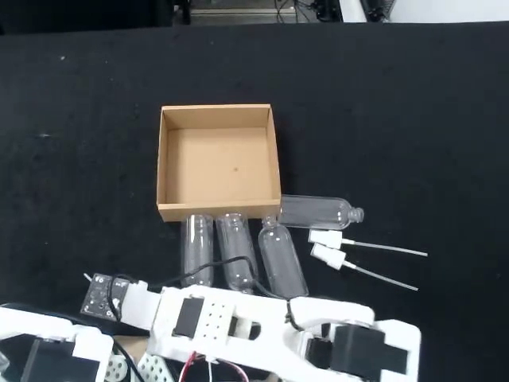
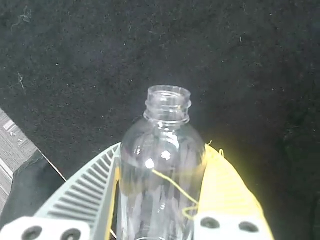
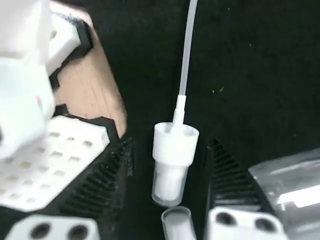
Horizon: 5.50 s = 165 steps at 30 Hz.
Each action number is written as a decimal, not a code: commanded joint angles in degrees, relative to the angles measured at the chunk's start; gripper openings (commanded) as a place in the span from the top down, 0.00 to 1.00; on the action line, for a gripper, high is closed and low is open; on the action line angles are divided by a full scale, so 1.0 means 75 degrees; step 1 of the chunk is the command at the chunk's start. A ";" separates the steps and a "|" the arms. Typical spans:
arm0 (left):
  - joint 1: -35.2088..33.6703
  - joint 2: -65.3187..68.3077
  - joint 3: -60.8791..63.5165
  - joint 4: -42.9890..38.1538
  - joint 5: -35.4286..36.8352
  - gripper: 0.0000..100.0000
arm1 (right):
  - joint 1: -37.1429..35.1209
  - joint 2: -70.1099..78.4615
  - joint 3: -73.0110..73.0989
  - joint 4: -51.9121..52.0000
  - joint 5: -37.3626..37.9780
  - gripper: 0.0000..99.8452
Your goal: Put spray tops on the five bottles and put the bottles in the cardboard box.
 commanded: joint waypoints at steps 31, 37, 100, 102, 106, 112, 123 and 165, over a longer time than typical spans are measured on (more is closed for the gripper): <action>0.5034 -0.1289 -0.1893 0.2415 0.2321 0.97 | 0.7455 -0.4917 -0.3968 0.6400 0.2520 0.99; 0.7859 -0.3692 -0.0967 0.1465 0.3141 0.97 | 1.0620 -0.5163 -0.3956 0.6447 0.3177 0.99; 0.9688 -1.0338 0.8399 -0.5767 0.4736 0.97 | 1.6059 0.0897 -0.2655 0.1688 0.0504 0.70; 0.9688 -1.0338 0.8399 -0.5767 0.4724 0.97 | 1.6059 0.0897 -0.3053 0.2215 0.0563 0.70; 0.9688 -1.0338 0.8399 -0.5755 0.4712 0.97 | 1.6070 0.0944 -0.4120 0.3294 0.1313 0.71; 0.9700 -1.0338 0.8399 -0.5579 0.4700 0.97 | 1.6070 0.0967 -0.4706 0.3716 0.5615 0.71; 0.9700 -1.0338 0.8399 -0.5591 0.4700 0.97 | 1.6762 0.0897 -0.3323 0.3657 1.3210 0.70; 0.9700 -1.0338 0.8399 -0.5603 0.4700 0.97 | 1.6422 0.0944 -0.2526 0.0785 0.9811 0.99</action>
